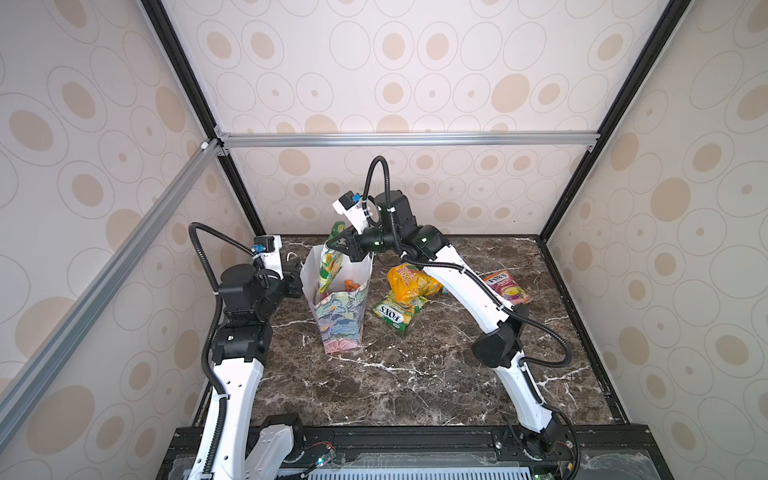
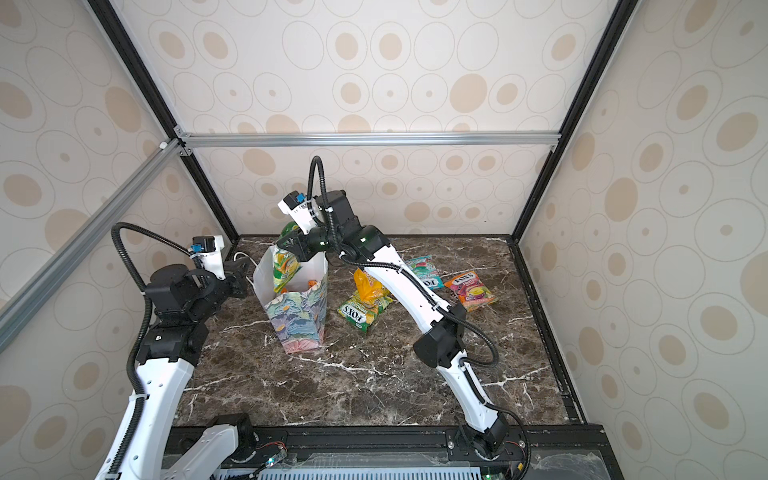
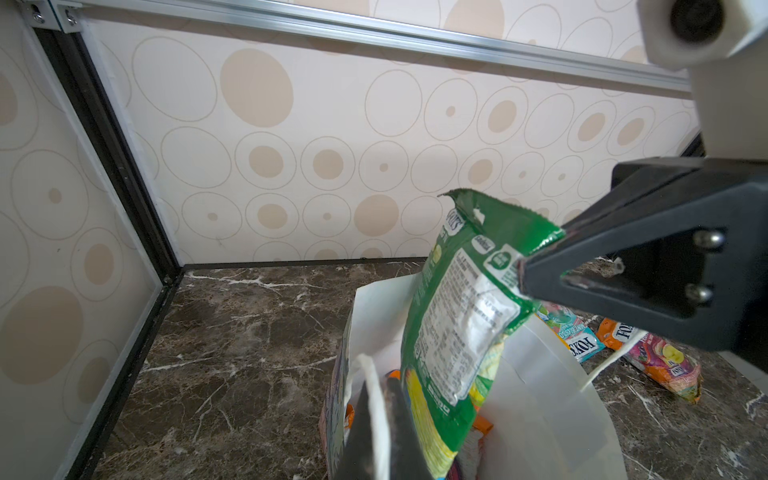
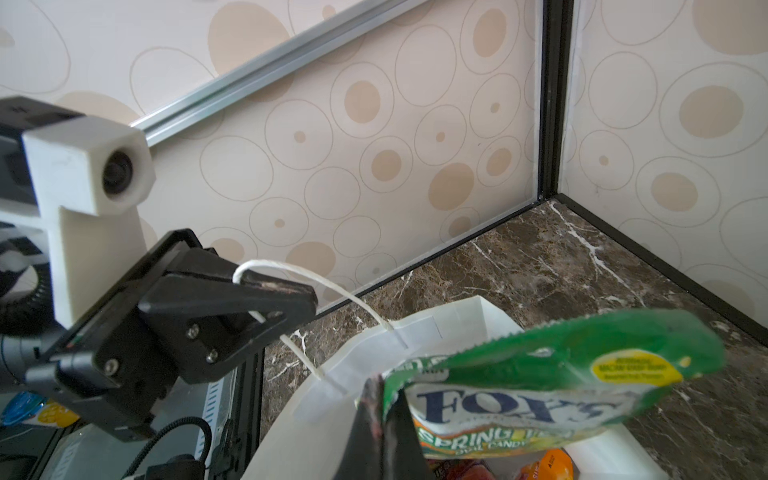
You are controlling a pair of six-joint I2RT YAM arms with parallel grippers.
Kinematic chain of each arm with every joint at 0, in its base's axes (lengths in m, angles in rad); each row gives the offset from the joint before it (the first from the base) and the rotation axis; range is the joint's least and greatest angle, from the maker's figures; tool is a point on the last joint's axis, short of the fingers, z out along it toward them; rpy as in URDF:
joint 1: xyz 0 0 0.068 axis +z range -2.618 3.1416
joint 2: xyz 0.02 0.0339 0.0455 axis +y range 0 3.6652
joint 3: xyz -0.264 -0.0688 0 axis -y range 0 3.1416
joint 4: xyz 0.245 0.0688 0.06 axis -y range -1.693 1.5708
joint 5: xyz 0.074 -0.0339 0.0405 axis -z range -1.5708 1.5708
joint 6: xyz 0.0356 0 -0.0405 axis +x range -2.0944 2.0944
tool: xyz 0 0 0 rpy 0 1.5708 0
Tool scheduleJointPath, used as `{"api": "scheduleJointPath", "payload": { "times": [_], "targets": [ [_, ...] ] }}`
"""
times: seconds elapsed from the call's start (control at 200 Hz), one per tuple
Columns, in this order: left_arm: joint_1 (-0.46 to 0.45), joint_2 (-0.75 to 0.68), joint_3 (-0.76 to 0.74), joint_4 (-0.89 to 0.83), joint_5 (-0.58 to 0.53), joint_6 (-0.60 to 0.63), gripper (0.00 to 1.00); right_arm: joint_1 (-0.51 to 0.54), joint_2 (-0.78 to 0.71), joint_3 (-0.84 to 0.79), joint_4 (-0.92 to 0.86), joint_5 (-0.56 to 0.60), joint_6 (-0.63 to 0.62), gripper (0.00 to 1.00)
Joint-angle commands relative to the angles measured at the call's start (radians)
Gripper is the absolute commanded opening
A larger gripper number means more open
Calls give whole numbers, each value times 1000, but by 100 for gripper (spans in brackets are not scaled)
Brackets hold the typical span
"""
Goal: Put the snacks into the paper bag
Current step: 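Lower the green packet into the white bag and open the right gripper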
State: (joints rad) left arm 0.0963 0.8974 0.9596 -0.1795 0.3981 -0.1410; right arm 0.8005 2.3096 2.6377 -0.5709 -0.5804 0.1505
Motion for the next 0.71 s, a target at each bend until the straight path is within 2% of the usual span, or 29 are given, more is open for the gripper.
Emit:
{"api": "scheduleJointPath", "payload": {
  "times": [0.0, 0.13, 0.325, 0.49, 0.7],
  "targets": [
    [8, -8, 25, 33, 0, 17, 0, 18, 5, 36, -18, -23, -76, 0],
    [9, -7, 27, 31, 1, 17, 0, 26, 16, 36, -33, -25, -97, 0],
    [8, -9, 27, 28, -4, 20, 0, 38, 45, 38, 10, -63, -53, 0],
    [8, -8, 27, 28, -8, 21, 0, 64, 60, 51, -7, -80, -90, 0],
    [8, -15, 28, 29, -4, 21, 0, 71, 62, 38, -38, -47, -83, 0]
  ]
}}
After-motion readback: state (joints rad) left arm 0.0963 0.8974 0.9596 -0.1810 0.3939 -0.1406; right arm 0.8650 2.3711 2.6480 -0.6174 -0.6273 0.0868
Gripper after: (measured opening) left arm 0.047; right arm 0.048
